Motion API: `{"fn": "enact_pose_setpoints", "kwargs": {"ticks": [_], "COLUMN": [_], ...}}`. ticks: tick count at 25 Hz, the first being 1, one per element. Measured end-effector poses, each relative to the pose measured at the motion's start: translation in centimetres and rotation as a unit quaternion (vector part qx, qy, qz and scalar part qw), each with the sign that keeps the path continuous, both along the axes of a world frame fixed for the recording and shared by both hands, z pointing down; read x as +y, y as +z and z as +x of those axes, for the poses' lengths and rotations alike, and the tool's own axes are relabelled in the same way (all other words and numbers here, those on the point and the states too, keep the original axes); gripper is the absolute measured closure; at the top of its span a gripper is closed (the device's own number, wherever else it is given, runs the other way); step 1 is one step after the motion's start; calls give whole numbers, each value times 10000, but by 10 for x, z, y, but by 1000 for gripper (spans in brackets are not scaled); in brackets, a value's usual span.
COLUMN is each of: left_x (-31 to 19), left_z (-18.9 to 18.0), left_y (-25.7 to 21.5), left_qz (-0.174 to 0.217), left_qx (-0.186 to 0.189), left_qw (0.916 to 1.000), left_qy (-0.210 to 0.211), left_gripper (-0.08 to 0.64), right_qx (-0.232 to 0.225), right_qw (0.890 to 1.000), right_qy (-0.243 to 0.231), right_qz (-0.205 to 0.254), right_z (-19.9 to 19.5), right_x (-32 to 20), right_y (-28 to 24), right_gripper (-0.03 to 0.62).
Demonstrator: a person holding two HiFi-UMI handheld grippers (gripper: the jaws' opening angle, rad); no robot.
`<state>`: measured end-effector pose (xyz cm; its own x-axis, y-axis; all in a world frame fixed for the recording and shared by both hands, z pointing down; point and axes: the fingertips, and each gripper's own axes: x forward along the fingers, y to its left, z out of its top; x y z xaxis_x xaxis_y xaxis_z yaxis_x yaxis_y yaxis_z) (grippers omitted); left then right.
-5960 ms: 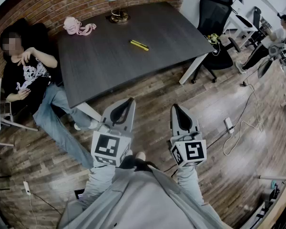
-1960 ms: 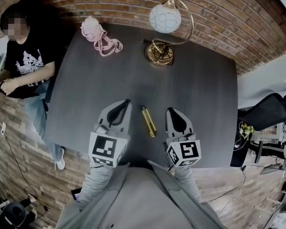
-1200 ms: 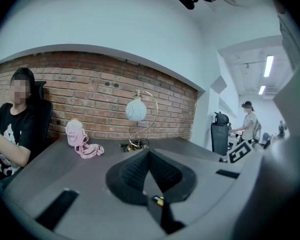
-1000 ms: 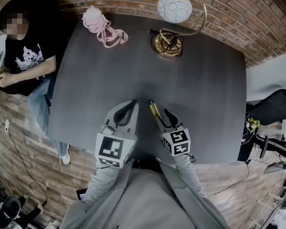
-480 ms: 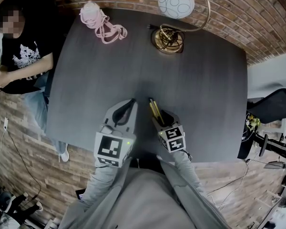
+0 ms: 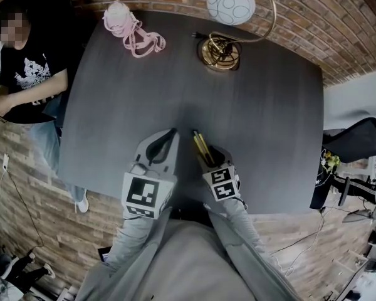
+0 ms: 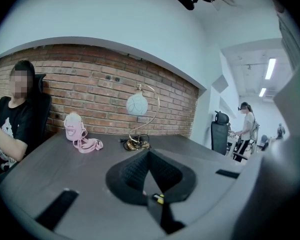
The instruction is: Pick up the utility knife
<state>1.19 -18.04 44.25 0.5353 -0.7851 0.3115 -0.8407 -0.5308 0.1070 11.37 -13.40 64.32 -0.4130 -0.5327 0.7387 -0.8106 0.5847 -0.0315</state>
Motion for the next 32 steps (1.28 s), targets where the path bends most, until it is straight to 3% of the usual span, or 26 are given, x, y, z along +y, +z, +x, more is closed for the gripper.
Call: {"fn": "enact_pose_setpoints", "kwargs": {"ticks": [5, 17, 25, 32], "left_x": [-1, -3, -1, -2], "left_z": [5, -1, 0, 4], "left_y": [-2, -11, -22, -41], "left_qz": [30, 117, 260, 498], "left_qx": [16, -8, -34, -64], "left_qw": [10000, 9998, 9995, 9987], "left_qy": [5, -136, -165, -127], "left_gripper": [541, 541, 541, 541], "right_qx": [27, -247, -565, -885], "right_qw": [10000, 9993, 9963, 9882], "right_qy": [-9, 267, 516, 665], "right_qz": [5, -52, 396, 1063], "right_z": [1, 13, 28, 32], "right_x": [2, -5, -19, -40], "right_y": [0, -6, -46, -103], "right_gripper": [451, 462, 462, 462]}}
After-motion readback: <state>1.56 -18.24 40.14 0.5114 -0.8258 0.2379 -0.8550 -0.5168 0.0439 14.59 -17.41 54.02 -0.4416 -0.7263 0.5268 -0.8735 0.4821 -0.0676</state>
